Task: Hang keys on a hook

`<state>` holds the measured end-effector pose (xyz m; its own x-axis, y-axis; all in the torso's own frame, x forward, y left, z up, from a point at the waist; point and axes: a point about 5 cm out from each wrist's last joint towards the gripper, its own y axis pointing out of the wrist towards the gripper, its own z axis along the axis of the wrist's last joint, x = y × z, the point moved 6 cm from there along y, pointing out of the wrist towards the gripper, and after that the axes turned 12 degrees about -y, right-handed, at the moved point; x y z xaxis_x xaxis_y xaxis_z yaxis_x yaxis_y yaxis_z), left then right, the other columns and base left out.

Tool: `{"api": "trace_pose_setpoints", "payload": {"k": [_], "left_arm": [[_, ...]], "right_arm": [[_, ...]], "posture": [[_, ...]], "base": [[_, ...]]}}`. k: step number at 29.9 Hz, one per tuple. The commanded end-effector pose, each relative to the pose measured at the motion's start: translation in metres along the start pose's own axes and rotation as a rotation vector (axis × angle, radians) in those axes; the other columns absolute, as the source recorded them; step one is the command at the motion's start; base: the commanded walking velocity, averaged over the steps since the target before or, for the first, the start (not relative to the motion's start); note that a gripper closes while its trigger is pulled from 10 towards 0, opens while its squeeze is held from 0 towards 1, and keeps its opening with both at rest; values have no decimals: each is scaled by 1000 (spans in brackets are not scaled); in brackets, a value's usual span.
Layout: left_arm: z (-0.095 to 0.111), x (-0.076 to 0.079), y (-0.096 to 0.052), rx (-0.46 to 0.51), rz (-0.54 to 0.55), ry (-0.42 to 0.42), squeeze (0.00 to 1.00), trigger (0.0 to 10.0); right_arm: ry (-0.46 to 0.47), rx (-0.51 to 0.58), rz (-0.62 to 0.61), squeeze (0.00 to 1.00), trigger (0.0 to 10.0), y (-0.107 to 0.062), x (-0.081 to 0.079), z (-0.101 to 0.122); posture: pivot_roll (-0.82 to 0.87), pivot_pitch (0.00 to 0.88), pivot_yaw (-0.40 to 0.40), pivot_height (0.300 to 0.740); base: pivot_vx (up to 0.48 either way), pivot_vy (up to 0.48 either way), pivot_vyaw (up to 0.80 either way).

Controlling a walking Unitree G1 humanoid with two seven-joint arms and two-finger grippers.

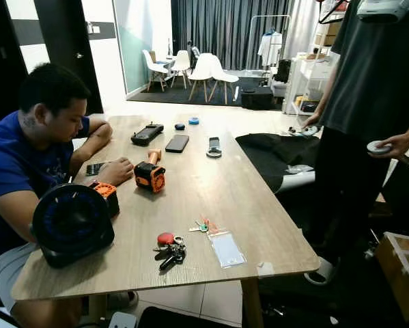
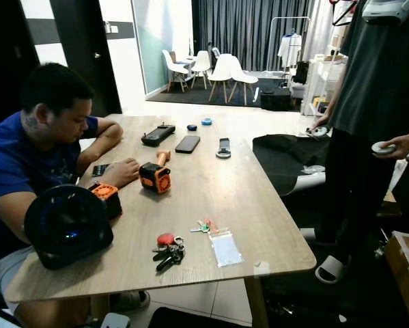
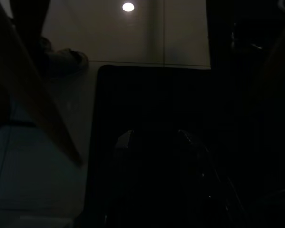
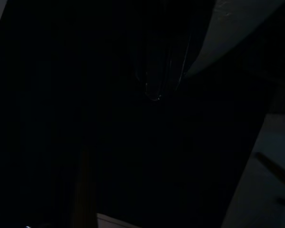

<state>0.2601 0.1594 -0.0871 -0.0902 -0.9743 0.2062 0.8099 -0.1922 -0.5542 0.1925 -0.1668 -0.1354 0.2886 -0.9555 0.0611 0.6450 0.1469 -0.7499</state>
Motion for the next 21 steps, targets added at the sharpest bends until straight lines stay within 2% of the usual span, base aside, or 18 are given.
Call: {"api": "trace_pose_setpoints", "payload": {"k": [1, 10, 21], "left_arm": [[-2, 1, 0, -11, -10, 19, 0, 10000], [-2, 1, 0, -12, -12, 24, 0, 10000], [-2, 4, 1, -27, -36, 32, 0, 10000]], "right_arm": [[-7, 3, -3, 0, 10000, 0, 2, 1], [-7, 3, -4, 0, 10000, 1, 2, 3], [-5, -3, -4, 0, 10000, 0, 1, 0]], "posture": [[40, 26, 32, 740], [42, 28, 34, 740], [42, 29, 39, 740]], "base": [[0, -439, 0], [0, -398, 0], [0, 0, 0]]}}
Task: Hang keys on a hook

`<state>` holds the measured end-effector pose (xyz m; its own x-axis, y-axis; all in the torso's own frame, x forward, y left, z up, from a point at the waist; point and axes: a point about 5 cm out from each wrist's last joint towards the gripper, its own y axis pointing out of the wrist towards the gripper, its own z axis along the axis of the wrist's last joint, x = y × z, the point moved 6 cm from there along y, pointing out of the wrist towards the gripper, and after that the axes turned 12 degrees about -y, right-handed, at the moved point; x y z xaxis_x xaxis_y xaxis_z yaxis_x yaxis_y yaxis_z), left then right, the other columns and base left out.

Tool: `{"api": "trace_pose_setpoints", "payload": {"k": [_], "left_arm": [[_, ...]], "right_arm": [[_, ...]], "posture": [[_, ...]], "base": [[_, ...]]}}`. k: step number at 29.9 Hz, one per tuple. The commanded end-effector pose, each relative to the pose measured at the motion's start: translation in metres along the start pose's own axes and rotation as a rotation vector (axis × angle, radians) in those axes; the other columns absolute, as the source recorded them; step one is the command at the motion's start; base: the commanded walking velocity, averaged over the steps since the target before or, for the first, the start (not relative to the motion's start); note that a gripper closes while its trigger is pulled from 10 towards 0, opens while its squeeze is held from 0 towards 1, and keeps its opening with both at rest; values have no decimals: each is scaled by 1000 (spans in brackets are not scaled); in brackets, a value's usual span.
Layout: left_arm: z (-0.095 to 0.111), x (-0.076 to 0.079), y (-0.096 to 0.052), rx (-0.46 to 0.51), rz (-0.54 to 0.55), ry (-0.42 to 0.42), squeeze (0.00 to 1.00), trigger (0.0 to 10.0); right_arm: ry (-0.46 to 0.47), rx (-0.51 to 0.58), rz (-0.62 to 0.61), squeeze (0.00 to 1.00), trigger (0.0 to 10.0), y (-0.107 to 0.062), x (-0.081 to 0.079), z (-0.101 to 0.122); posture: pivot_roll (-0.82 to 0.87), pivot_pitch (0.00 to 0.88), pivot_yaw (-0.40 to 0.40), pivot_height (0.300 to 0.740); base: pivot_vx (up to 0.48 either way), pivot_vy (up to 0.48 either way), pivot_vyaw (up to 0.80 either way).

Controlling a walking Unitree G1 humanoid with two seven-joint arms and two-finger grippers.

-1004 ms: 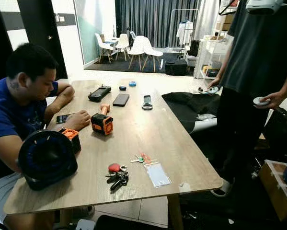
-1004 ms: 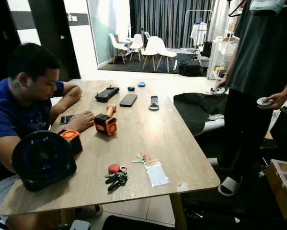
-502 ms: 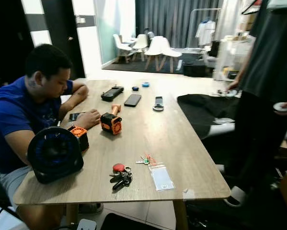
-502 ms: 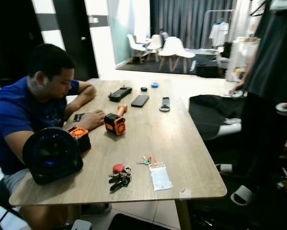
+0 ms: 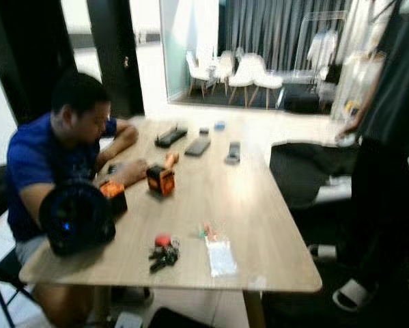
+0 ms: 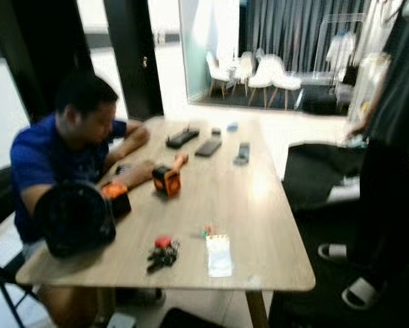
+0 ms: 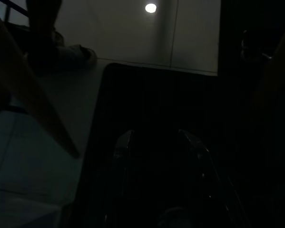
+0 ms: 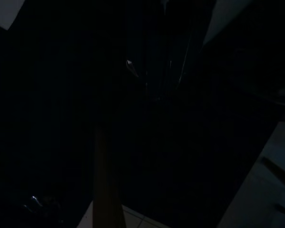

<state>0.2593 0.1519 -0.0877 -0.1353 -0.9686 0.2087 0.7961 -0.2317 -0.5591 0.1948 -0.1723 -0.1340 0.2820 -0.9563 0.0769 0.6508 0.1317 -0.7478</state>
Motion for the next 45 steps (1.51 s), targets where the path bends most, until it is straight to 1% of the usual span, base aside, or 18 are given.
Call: {"api": "trace_pose_setpoints", "payload": {"k": [1, 9, 12, 14, 15, 17, 18, 21, 24, 26, 28, 30, 32, 35, 37, 41, 42, 45], "left_arm": [[-1, -3, 0, -12, 1, 10, 0, 10000], [2, 1, 1, -8, -25, 33, 0, 10000], [4, 3, 1, -5, -46, 46, 0, 10000], [5, 0, -2, 10, -58, 31, 0, 10000], [5, 0, -2, 10, -58, 31, 0, 10000], [5, -3, -6, 21, -73, 39, 0, 10000], [5, -3, -6, 21, -73, 39, 0, 10000], [3, -6, -11, 25, -87, 88, 0, 10000], [3, -7, -12, 26, -88, 93, 0, 10000], [5, -9, -14, 40, -89, 93, 0, 10000], [5, -9, -14, 40, -89, 93, 0, 10000], [15, -10, -14, 81, -95, 99, 0, 10000], [18, -10, -14, 94, -97, 101, 0, 10000], [22, -8, -14, 106, -113, 106, 0, 10000], [22, -8, -14, 107, -117, 107, 0, 10000], [26, -4, -13, 117, -136, 114, 0, 10000], [26, -4, -13, 117, -136, 114, 0, 10000], [40, 5, -12, 157, -201, 113, 0, 10000]], "right_arm": [[1, -5, 11, 0, 10000, 1, -5, -1], [17, -3, -7, 0, 10000, -1, -2, -2], [50, 3, -52, 0, 10000, -3, 9, -4], [55, 0, -220, 0, 10000, -14, 46, -11], [55, 0, -220, 0, 10000, -14, 46, -11], [78, 18, -395, 0, 10000, -30, 86, -16], [78, 18, -395, 0, 10000, -30, 86, -16], [104, 70, -557, 0, 10000, -49, 126, -12], [110, 82, -589, 0, 10000, -53, 134, -11], [142, 160, -687, 0, 10000, -68, 160, 1], [142, 160, -687, 0, 10000, -68, 160, 1], [196, 322, -826, 0, 10000, -90, 199, 33], [216, 380, -866, 0, 10000, -98, 211, 45], [241, 632, -934, 0, 10000, -124, 246, 113], [238, 681, -942, 0, 10000, -130, 251, 127], [201, 873, -876, 0, 10000, -145, 258, 200], [201, 873, -876, 0, 10000, -145, 258, 200], [193, 888, -742, 0, 10000, -131, 247, 239]], "posture": [[42, 29, 39, 740], [44, 28, 39, 740], [39, 27, 42, 740], [38, 28, 43, 740], [38, 28, 43, 740], [28, 30, 38, 740], [28, 30, 38, 740], [27, 26, 34, 740], [27, 25, 34, 740], [29, 21, 36, 740], [29, 21, 36, 740], [28, 21, 43, 740], [26, 19, 47, 740], [17, 18, 56, 740], [16, 17, 56, 740], [17, 16, 49, 740], [17, 16, 49, 740], [20, 22, 42, 740]], "base": [[0, 0, 0], [0, 0, 0], [0, 0, 0], [0, 0, 0], [0, 0, 0], [0, 0, 0], [0, 0, 0], [0, 0, 0], [0, 0, 0], [0, 0, 0], [0, 0, 0], [0, 0, 0], [0, 0, 0], [0, 0, 0], [0, 0, 0], [0, 0, 0], [0, 0, 0], [0, 0, 0]]}}
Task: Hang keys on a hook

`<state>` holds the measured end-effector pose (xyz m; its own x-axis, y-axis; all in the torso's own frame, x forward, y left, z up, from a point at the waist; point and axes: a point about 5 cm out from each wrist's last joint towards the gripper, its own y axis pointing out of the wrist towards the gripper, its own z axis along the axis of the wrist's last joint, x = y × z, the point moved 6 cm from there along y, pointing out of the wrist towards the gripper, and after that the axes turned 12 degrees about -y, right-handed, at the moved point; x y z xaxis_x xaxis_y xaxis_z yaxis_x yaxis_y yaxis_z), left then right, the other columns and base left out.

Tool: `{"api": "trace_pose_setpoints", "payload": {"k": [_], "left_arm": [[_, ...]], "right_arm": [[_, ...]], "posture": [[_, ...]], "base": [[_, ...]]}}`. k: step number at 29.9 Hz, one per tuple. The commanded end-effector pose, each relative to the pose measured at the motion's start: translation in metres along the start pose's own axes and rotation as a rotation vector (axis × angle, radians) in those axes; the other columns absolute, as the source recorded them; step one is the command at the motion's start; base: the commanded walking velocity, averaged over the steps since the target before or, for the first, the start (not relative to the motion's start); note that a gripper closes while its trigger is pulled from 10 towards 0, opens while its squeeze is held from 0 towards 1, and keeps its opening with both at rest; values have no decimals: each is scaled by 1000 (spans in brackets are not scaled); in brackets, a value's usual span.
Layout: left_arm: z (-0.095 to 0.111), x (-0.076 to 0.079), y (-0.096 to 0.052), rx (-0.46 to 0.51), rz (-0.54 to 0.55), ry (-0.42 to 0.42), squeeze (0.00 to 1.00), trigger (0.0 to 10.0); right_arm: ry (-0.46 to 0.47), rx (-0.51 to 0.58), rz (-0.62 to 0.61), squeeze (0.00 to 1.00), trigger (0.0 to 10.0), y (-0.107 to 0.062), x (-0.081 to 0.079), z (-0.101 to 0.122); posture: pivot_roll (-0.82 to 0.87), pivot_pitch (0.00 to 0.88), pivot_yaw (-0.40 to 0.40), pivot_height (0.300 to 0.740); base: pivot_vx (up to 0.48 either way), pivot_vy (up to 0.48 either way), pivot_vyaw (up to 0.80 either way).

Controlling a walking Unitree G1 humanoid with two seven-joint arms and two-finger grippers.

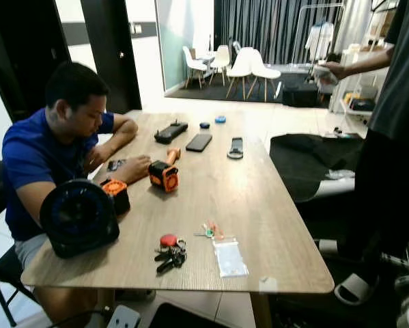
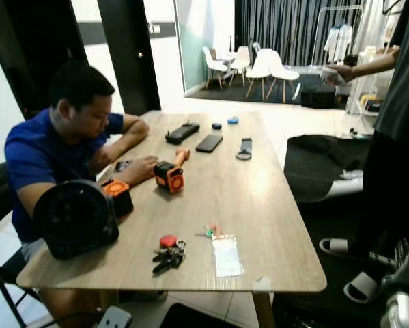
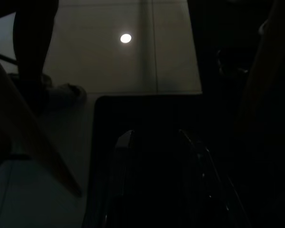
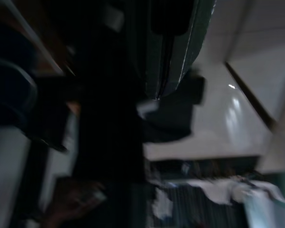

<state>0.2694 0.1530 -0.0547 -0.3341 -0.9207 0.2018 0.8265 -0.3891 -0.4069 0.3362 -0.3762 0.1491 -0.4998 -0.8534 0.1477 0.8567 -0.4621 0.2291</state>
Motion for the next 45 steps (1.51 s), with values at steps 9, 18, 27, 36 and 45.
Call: {"api": "trace_pose_setpoints", "payload": {"k": [9, 18, 27, 36, 45], "left_arm": [[15, 22, -6, 0, -266, 117, 0, 10000], [42, 10, -26, 20, -379, 177, 0, 10000], [111, 27, -21, 152, -501, 215, 0, 10000], [149, 56, -21, 217, -623, 206, 0, 10000], [182, 86, -7, 366, -569, 184, 0, 10000]], "right_arm": [[31, -107, 420, 0, 10000, 2, -115, -3], [52, -132, 484, 0, 10000, -3, -137, -2], [91, -139, 464, 0, 10000, -2, -147, 2], [132, -146, 497, 0, 10000, -3, -176, 9], [107, -148, 570, 0, 10000, 0, -205, 20]], "posture": [[30, 31, 33, 740], [33, 39, 34, 740], [23, 41, 46, 740], [26, 45, 46, 740], [24, 51, 50, 740]], "base": [[0, 0, 0], [0, 0, 0], [0, 0, 0], [0, 0, 0], [0, 0, 0]]}}
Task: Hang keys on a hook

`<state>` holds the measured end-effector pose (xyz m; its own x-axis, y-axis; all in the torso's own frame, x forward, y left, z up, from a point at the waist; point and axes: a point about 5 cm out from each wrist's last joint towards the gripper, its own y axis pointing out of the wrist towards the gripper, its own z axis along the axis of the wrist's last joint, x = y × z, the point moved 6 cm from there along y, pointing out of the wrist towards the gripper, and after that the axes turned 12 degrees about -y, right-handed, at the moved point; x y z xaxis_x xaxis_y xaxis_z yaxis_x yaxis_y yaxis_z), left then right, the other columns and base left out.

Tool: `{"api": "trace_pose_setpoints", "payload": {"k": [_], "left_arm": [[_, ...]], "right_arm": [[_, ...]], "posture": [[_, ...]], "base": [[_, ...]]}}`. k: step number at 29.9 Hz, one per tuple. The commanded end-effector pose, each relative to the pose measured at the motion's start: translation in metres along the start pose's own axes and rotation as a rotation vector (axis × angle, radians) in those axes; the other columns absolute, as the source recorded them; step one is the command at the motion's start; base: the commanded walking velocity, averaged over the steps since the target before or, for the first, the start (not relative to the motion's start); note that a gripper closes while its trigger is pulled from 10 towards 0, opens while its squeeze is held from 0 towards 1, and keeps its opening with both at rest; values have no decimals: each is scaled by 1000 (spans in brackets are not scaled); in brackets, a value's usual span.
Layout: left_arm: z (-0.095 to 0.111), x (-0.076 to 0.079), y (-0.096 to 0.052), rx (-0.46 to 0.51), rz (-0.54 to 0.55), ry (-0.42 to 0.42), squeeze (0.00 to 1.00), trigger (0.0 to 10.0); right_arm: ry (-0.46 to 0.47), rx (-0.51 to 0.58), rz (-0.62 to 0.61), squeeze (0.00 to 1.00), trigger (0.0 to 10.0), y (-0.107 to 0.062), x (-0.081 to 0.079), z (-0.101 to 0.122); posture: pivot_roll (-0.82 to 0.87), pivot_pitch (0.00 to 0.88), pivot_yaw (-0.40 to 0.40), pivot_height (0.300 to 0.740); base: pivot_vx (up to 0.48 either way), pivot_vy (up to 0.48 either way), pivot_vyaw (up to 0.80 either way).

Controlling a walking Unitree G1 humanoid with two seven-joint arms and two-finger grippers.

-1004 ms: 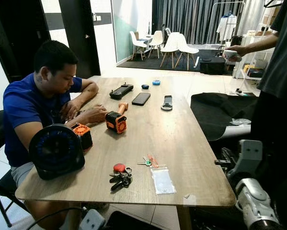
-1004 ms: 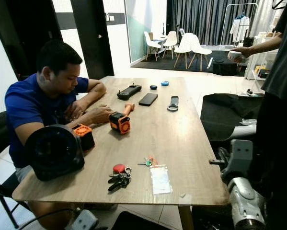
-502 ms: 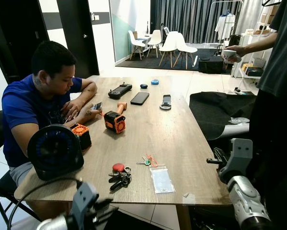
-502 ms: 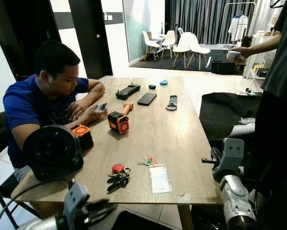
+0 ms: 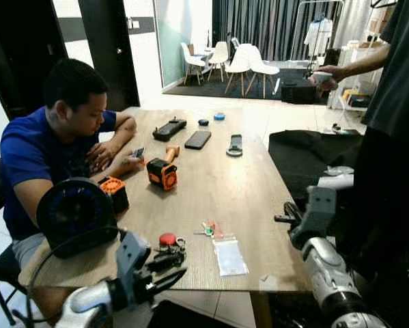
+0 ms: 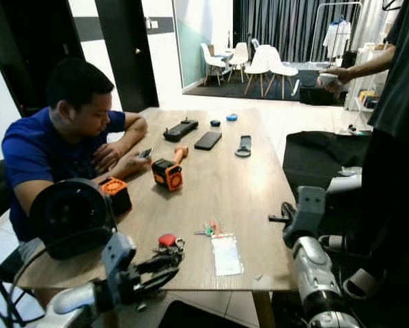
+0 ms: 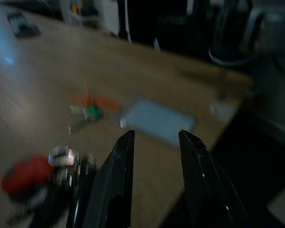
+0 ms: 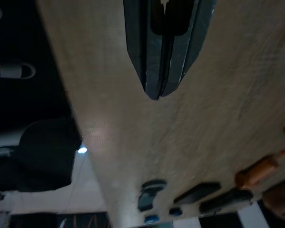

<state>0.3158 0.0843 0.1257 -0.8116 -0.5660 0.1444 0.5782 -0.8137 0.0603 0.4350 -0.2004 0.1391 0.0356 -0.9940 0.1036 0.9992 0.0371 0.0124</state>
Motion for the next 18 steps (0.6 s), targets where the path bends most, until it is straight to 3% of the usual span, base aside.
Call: {"api": "trace_pose_setpoints", "payload": {"k": [1, 2, 4, 5, 7, 8, 9, 11, 18], "left_arm": [[3, -1, 5, -4, 29, 30, 0, 10000], [3, -1, 5, -4, 29, 30, 0, 10000], [9, -1, 7, 10, 46, 55, 0, 10000], [9, -1, 7, 10, 46, 55, 0, 10000], [14, 0, 7, 23, 47, 57, 0, 10000], [16, 0, 8, 26, 47, 62, 0, 10000], [18, 0, 8, 29, 58, 76, 0, 10000], [21, -2, 8, 35, 76, 98, 0, 10000], [15, -2, 11, 10, 121, 151, 0, 10000]], "right_arm": [[3, -10, 67, 0, 10000, 3, -12, 1], [3, -10, 67, 0, 10000, 3, -12, 1], [2, -10, 200, 0, 10000, 6, -37, 4], [2, -10, 200, 0, 10000, 6, -37, 4], [4, -7, 288, 110, 10000, 5, -54, 6], [3, -10, 317, 459, 10000, 4, -60, 5], [-3, -19, 344, 949, 10000, 3, -65, 2], [-9, -33, 365, 1000, 10000, 1, -70, -3], [3, -66, 370, 1000, 10000, 0, -72, -12]], "posture": [[23, 57, 42, 740], [23, 57, 42, 740], [26, 63, 33, 740], [26, 63, 33, 740], [31, 64, 25, 740], [32, 65, 23, 740], [35, 67, 20, 740], [36, 70, 17, 740], [35, 81, 14, 740]], "base": [[0, 0, 0], [0, 0, 0], [0, 0, 0], [0, 0, 0], [0, 0, 0], [0, 0, 0], [0, 0, 0], [0, 0, 0], [0, 0, 0]]}}
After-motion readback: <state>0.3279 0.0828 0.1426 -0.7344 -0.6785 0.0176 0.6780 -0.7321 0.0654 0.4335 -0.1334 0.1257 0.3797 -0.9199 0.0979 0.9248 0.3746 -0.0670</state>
